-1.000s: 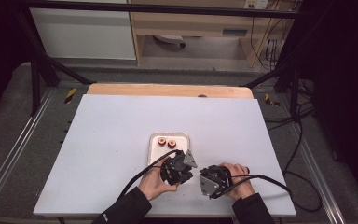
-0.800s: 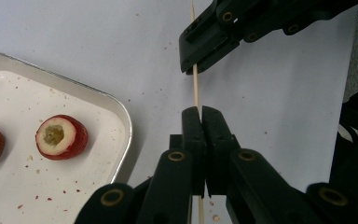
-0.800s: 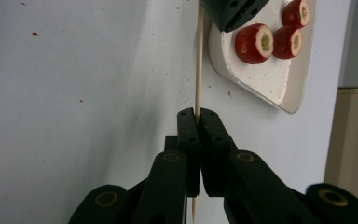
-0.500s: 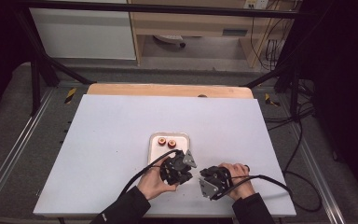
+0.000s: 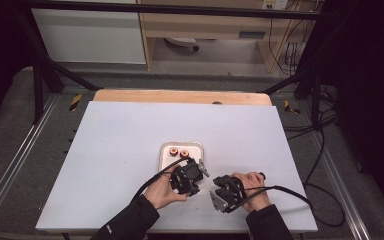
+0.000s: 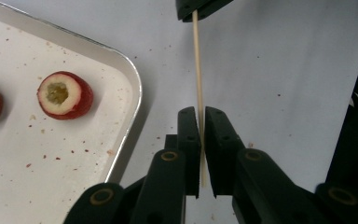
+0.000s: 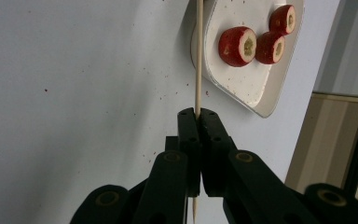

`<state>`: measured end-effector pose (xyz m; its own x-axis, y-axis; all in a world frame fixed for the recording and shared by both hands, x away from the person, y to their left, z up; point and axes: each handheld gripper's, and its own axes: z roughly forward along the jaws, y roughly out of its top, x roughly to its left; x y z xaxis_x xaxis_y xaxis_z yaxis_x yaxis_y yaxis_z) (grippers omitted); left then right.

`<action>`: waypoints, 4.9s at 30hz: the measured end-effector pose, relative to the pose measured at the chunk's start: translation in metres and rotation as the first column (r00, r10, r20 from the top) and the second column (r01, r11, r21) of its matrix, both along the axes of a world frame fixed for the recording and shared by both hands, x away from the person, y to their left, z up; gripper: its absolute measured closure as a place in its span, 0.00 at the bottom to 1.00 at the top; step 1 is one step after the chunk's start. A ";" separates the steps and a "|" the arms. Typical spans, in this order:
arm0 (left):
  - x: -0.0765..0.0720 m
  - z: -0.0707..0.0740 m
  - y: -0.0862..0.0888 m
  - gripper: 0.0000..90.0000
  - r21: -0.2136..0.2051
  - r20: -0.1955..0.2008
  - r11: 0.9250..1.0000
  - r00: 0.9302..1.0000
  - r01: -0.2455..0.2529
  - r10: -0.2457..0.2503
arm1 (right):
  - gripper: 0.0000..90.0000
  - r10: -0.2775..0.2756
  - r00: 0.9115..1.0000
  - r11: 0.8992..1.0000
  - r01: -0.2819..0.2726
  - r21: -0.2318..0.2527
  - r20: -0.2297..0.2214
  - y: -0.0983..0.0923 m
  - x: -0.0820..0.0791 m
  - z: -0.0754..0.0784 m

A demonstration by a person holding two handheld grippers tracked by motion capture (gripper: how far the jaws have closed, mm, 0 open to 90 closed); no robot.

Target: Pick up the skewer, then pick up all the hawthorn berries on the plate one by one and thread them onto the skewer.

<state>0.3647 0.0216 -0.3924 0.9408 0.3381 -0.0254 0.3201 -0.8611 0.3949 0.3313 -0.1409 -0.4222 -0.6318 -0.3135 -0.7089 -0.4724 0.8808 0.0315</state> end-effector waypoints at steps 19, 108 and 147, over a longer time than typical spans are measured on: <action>0.002 -0.005 -0.011 0.98 0.080 -0.011 0.997 1.000 -0.011 0.012 | 0.99 0.027 0.999 0.999 -0.026 -0.029 0.028 0.003 -0.003 0.002; -0.056 -0.045 0.136 0.98 -0.529 0.061 0.766 0.884 -0.365 0.463 | 0.01 -0.308 0.403 0.328 0.895 0.301 -0.862 -0.012 0.050 0.022; -0.054 -0.048 0.144 0.98 -0.512 0.057 0.771 0.880 -0.379 0.471 | 0.48 -0.516 0.172 0.337 0.941 -0.014 -0.839 0.074 0.109 0.008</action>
